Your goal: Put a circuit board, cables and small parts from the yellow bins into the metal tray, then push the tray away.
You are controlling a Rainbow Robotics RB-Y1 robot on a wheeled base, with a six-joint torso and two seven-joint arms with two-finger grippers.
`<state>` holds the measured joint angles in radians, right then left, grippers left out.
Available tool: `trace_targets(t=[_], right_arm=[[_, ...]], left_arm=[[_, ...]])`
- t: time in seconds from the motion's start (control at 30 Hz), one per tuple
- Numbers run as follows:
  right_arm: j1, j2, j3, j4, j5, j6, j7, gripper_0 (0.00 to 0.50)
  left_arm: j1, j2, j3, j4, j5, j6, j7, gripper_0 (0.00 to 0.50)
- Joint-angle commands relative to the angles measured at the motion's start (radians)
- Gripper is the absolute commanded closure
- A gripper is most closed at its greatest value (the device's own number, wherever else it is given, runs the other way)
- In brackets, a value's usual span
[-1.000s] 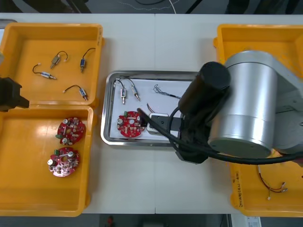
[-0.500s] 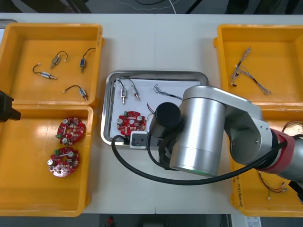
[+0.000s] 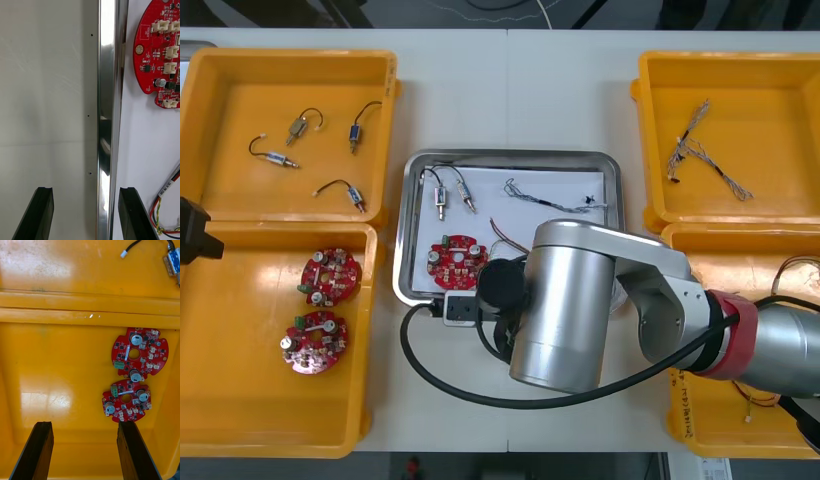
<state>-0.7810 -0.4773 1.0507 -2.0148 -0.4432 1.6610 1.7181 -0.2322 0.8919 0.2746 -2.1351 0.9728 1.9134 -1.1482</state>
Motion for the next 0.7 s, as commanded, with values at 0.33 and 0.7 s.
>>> trace_targets(t=[0.33, 0.7], right_arm=[[-0.032, 0.037, 0.054, 0.077, 0.069, -0.101, 0.020, 0.000], [-0.032, 0.048, 0.054, 0.100, 0.095, -0.110, 0.023, 0.000]], left_arm=[[0.024, 0.044, 0.026, -0.032, 0.007, 0.006, -0.050, 0.000], [0.024, 0.044, 0.026, -0.032, 0.007, 0.006, -0.050, 0.000]])
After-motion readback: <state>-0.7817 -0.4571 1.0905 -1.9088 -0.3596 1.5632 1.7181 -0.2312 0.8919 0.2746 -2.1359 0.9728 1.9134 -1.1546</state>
